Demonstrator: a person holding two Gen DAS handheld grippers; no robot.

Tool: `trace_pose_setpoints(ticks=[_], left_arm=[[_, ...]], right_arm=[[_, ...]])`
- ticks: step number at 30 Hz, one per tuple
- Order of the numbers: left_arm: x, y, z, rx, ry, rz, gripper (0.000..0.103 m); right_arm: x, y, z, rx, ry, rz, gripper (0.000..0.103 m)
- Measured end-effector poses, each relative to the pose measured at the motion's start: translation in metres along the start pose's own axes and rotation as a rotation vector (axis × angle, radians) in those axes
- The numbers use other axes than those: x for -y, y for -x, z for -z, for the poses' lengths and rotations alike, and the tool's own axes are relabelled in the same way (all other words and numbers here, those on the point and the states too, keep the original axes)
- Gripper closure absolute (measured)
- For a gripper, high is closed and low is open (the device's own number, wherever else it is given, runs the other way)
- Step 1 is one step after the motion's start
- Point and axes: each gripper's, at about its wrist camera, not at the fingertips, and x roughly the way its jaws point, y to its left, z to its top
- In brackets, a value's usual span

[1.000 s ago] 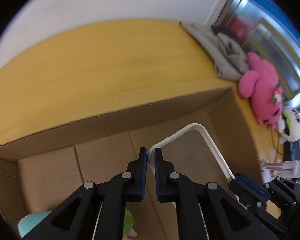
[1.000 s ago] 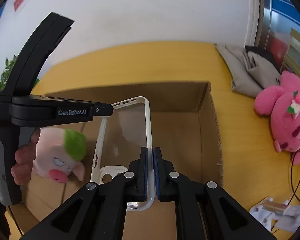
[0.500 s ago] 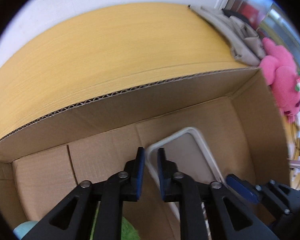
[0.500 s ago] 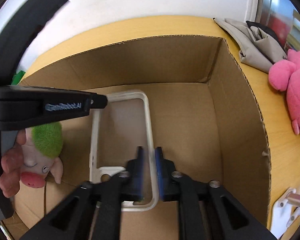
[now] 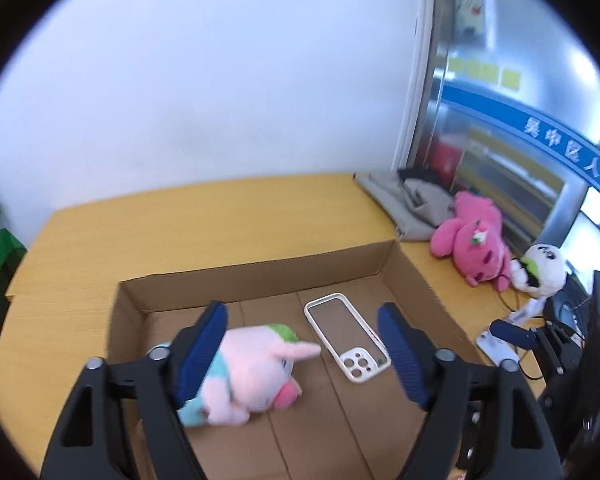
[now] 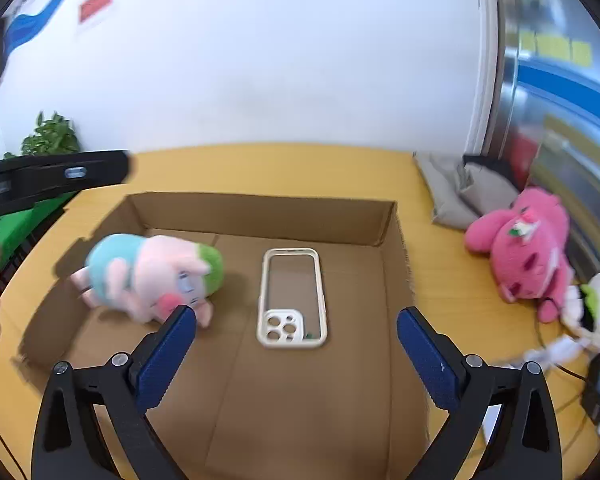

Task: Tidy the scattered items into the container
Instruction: 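Withdraw the right gripper from the box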

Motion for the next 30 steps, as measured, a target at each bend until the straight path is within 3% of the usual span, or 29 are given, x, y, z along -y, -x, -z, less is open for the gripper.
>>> trace_pose_setpoints(ticks=[4,10,13,22,30], left_arm=[[-0.002,0.065,0.035,0.064,0.083,0.031,0.023],[0.012,0.122,0.092,0.106,0.067,-0.079,0.022],[0.013,0.138,0.115,0.103,0.075,-0.097,0.022],[0.007,0.154,0.149,0.102,0.11,-0.125,0.022],[0.009,0.149,0.163,0.08,0.117,-0.095,0.022]], right_arm=[[-0.008,0.046,0.01,0.055,0.027,0.028,0.0],[-0.027,0.1,0.027,0.104,0.054,0.051,0.0],[-0.034,0.113,0.038,0.102,0.064,0.049,0.0],[-0.05,0.131,0.063,0.107,0.095,0.044,0.0],[-0.051,0.134,0.073,0.102,0.102,0.048,0.0]])
